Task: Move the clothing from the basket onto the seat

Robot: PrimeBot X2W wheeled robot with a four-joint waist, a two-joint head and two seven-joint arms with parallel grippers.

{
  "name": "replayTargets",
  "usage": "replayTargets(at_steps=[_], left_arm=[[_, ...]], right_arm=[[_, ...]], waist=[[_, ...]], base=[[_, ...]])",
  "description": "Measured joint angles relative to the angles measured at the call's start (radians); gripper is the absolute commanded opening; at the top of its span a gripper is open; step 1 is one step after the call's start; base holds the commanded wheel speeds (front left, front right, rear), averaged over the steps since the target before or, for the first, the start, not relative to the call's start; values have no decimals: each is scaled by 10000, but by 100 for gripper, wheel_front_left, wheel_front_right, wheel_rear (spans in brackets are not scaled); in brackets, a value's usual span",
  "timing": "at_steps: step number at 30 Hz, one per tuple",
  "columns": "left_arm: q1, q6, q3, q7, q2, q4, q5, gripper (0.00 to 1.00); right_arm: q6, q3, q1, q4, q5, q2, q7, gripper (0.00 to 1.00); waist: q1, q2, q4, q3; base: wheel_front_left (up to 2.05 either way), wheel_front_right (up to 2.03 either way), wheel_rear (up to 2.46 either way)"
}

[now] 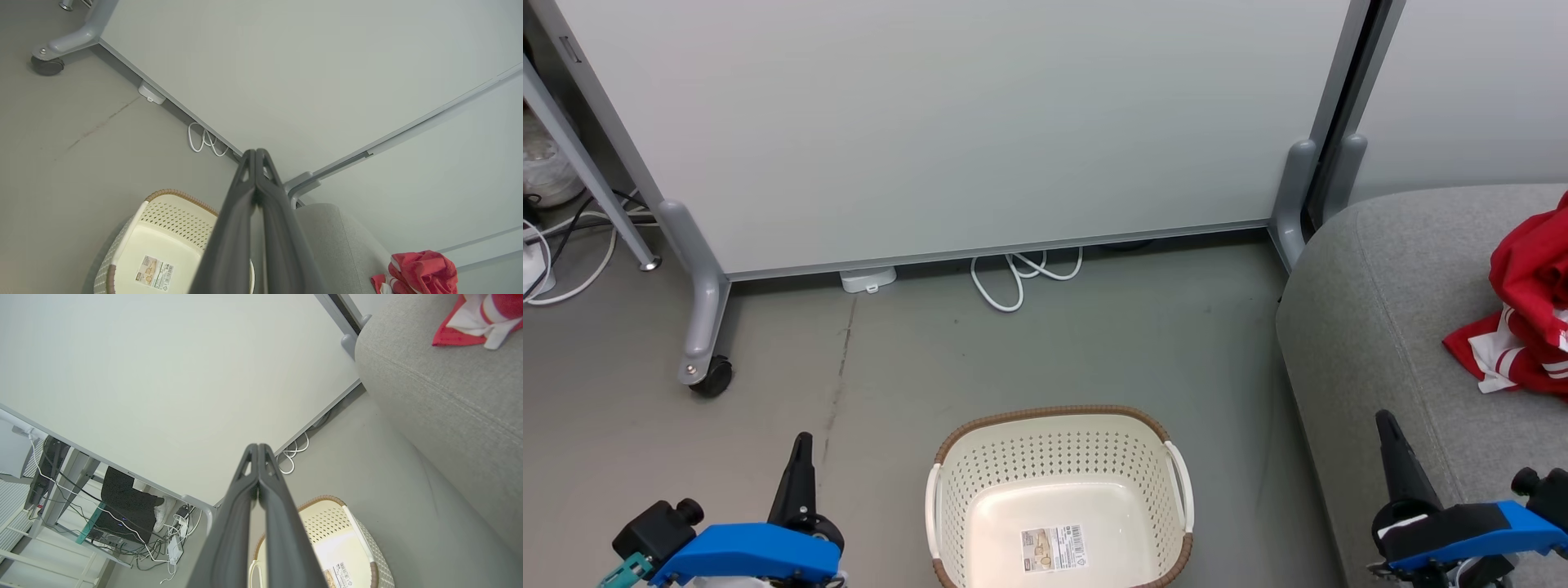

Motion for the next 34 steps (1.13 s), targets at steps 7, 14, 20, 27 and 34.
replayTargets(at_steps=[7,14,20,27,34], left_arm=[[-99,0,199,224,-54,-121,-702,0],[-144,0,397,439,-92,-238,-1361,0],[-182,0,585,594,-128,-322,-1894,0],[-224,0,742,788,-171,-420,-2481,0],[-274,0,945,965,-219,-520,-3030,0]], right_arm=[[0,-8,-59,4,851,-2,105,0],[0,-13,-120,4,1703,-2,267,0],[0,-19,-183,4,2372,-4,357,0],[0,-27,-242,6,3106,-6,456,0],[0,-38,-296,10,3793,-8,575,0]], waist=[[0,0,-29,6],[0,0,-57,12],[0,0,-81,17],[0,0,-110,23],[-1,0,-138,28]], base=[[0,0,0],[0,0,0],[0,0,0],[0,0,0],[0,0,0]])
